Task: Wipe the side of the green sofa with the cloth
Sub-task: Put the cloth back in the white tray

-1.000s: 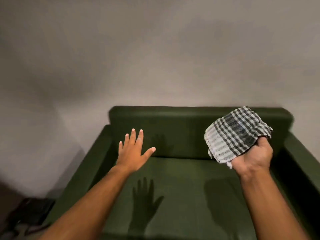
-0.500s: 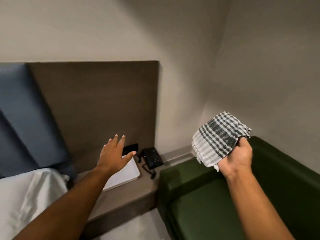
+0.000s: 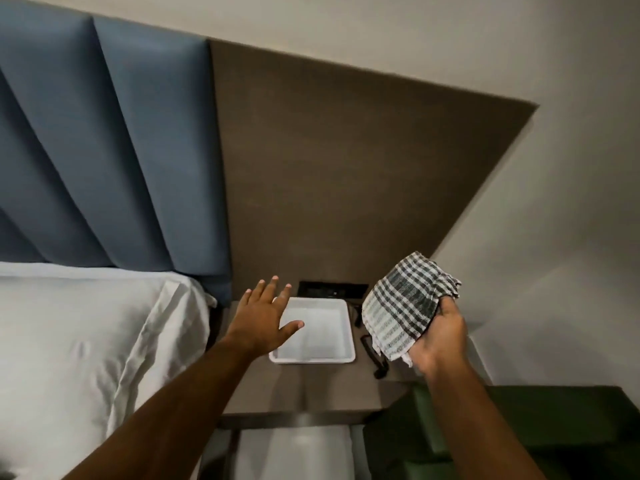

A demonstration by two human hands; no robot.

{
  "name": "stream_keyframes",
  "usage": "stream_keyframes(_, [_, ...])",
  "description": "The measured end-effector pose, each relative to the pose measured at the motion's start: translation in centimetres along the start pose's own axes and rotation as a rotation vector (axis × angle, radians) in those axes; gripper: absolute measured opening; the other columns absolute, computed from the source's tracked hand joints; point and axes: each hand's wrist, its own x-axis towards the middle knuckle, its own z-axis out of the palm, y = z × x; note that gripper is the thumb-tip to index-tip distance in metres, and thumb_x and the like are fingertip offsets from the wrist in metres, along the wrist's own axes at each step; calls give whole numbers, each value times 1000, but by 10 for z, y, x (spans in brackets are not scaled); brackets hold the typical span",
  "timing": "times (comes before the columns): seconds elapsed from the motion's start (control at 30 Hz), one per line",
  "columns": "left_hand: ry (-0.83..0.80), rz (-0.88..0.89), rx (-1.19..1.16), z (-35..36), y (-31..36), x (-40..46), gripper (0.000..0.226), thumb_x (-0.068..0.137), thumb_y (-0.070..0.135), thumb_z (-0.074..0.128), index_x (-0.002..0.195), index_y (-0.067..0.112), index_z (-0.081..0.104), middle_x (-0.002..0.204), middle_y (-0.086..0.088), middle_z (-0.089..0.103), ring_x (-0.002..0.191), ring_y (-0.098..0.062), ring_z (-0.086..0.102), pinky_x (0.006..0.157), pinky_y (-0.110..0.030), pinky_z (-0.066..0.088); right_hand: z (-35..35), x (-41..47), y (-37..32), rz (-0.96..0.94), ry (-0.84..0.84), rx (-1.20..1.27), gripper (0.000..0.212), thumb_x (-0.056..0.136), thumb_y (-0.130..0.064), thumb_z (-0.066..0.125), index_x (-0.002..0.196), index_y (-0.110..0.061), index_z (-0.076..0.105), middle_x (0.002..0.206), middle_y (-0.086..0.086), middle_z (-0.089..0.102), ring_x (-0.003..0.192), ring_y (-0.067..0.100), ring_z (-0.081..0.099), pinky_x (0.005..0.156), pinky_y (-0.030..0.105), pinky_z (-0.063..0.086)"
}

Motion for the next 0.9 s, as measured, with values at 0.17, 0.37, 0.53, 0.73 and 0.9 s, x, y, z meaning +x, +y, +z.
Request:
stream_keyframes(0.17, [-36,-62,-1,63,-19,40,88,92,73,31,160,21,7,168,-10,1,155,-30,2,124,-46,6,-4,92,58,193,55,-22,49,93,-48,39,112,-13,67,116,14,70,110,33,62,92,48,50])
stream_keyframes(0.37, [-109,-178,-6,181,-48,100,89,93,72,30,160,19,4,168,-11,-4,155,-30,-3,125,-45,3,-45,244,157,340,119,-73,46,95,-45,41,98,-11,71,104,13,75,99,30,67,85,44,51])
stream_keyframes(0.53, [-139,-252,-68,282,-68,156,96,85,78,18,159,20,5,168,-11,-4,155,-32,-3,124,-46,2,-85,364,236,95,55,-480,32,91,-27,41,82,-17,70,92,0,73,101,19,68,91,29,52])
stream_keyframes(0.73, [-144,-185,7,371,-81,192,94,89,77,15,159,17,4,166,-13,-10,153,-31,-9,122,-45,0,-151,449,339,-226,-654,-1924,44,98,-28,39,142,-26,37,161,9,18,149,31,11,120,48,15])
stream_keyframes(0.9, [-139,-147,82,391,-82,184,95,91,75,21,158,9,11,165,-19,-3,154,-35,-1,125,-52,11,-168,451,357,-445,-677,-1955,58,92,-45,43,146,-32,29,163,8,10,150,35,1,115,62,-1])
